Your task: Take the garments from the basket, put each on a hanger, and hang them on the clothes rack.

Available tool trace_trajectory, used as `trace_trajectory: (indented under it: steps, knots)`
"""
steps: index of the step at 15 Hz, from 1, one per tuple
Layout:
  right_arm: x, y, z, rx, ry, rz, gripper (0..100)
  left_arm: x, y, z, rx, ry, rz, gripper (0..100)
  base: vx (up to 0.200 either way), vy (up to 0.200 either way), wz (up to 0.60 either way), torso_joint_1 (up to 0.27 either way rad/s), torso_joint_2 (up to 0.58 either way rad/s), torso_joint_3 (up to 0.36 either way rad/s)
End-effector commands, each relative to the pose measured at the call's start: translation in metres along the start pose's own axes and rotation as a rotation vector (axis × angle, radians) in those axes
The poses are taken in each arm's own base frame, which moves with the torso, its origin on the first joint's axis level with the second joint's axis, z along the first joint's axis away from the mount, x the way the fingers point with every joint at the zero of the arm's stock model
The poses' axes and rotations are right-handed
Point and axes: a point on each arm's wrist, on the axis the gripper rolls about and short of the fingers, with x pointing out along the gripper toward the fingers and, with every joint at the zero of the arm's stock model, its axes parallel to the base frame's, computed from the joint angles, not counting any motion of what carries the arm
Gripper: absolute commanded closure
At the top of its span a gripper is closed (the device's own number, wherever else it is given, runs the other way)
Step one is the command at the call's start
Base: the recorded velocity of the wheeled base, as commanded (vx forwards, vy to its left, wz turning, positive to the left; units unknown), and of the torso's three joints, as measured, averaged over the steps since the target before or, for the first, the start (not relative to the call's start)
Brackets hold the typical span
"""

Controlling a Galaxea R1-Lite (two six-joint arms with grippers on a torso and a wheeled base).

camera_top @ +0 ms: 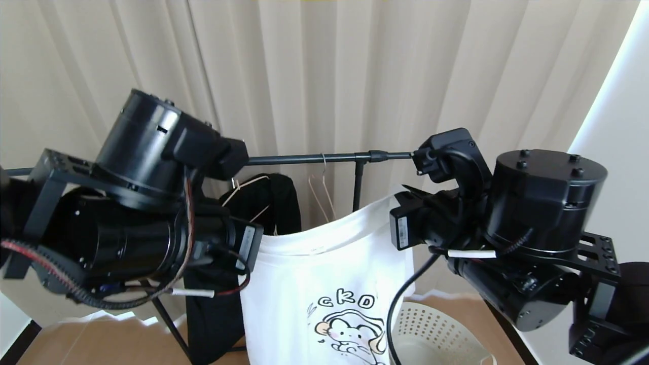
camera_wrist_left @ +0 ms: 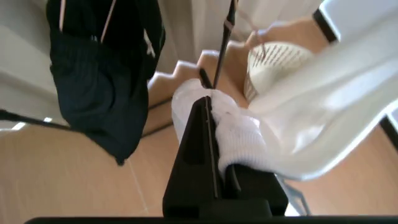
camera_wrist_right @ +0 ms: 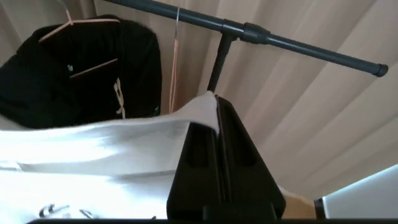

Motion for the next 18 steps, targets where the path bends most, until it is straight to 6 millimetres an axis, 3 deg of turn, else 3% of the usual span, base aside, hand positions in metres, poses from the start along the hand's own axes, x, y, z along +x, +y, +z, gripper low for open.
trace_trajectory:
  steps: [1, 3, 6, 8, 11, 13, 15, 18]
  knots:
    - [0.022, 0.013, -0.002, 0.055, 0.004, -0.027, 100, -0.009, -0.01, -0.029, 0.064, 0.054, -0.049, 100, 0.0, 0.0, 0.0, 0.0, 0.0, 0.0]
    - [0.026, 0.021, 0.008, 0.155, -0.028, -0.027, 100, -0.006, -0.026, -0.054, 0.1, 0.132, -0.11, 100, 0.0, 0.0, 0.0, 0.0, 0.0, 0.0]
    - [0.022, 0.03, 0.009, 0.164, -0.036, 0.002, 100, -0.009, -0.038, -0.056, 0.068, 0.159, -0.248, 100, 0.0, 0.0, 0.0, 0.0, 0.0, 0.0]
    - [0.021, 0.037, 0.009, 0.191, -0.075, 0.014, 100, -0.002, -0.061, -0.056, 0.032, 0.173, -0.363, 100, 0.0, 0.0, 0.0, 0.0, 0.0, 0.0]
    - [0.021, 0.036, 0.009, 0.193, -0.08, 0.01, 100, 0.017, -0.089, -0.055, -0.03, 0.165, -0.401, 100, 0.0, 0.0, 0.0, 0.0, 0.0, 0.0]
    - [0.021, 0.037, 0.008, 0.192, -0.076, 0.011, 100, 0.018, -0.099, -0.047, -0.063, 0.153, -0.42, 100, 0.0, 0.0, 0.0, 0.0, 0.0, 0.0]
    - [0.019, 0.036, 0.007, 0.186, -0.072, 0.012, 100, 0.017, -0.103, -0.042, -0.104, 0.145, -0.426, 100, 0.0, 0.0, 0.0, 0.0, 0.0, 0.0]
    - [0.018, 0.035, 0.004, 0.17, -0.057, 0.007, 100, 0.015, -0.094, -0.049, -0.108, 0.149, -0.388, 100, 0.0, 0.0, 0.0, 0.0, 0.0, 0.0]
